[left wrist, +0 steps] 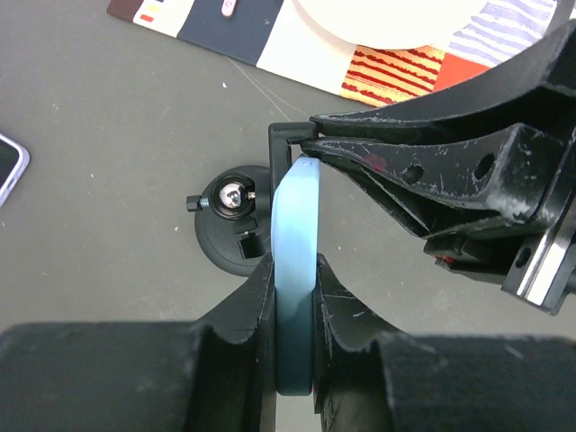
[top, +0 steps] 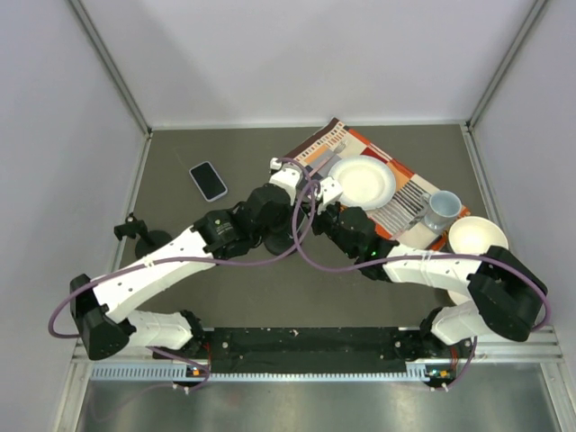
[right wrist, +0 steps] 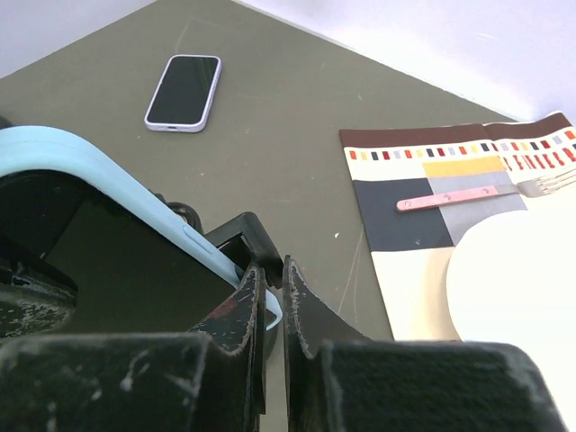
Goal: Place the phone on the phone stand
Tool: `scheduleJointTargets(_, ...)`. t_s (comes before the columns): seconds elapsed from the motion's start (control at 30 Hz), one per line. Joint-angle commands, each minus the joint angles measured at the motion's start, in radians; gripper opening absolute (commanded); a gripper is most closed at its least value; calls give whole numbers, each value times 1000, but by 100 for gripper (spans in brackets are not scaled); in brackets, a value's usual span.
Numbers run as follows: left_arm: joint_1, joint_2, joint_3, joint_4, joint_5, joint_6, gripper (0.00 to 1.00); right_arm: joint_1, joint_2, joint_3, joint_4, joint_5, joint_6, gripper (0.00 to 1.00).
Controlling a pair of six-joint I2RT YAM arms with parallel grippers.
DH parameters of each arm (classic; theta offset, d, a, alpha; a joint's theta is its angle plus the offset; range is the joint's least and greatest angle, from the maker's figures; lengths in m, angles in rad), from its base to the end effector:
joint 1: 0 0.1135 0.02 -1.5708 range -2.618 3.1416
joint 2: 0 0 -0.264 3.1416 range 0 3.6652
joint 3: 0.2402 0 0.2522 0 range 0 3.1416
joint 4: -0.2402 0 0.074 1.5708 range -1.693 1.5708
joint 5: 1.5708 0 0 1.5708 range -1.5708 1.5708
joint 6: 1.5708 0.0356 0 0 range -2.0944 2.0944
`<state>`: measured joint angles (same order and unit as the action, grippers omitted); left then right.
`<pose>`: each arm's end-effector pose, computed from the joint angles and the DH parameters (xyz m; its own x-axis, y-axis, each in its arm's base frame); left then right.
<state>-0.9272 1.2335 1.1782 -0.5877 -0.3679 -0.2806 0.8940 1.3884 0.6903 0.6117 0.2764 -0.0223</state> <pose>0.1701 -0.2054 0.3447 -0.5046 0.2421 -0.8287 0.4516 0.8921 -0.0144 0.1993 0.2326 0.2523 -0.0411 -0.0854 -0.9955 -0.5808 0.8128 -0.0458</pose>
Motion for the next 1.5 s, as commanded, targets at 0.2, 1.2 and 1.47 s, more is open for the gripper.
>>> scheduleJointTargets(0.2,-19,147,147,-554,-318,-69,0,12,-48,-18,186,380,-206,0)
scheduleJointTargets(1.2,48,118,166,-434,-25,23,0,-102,-218,25,-305,-394,93,30)
scheduleJointTargets(1.47,47,-54,89,-354,220,234,0,-161,-290,-136,-146,-891,39,67)
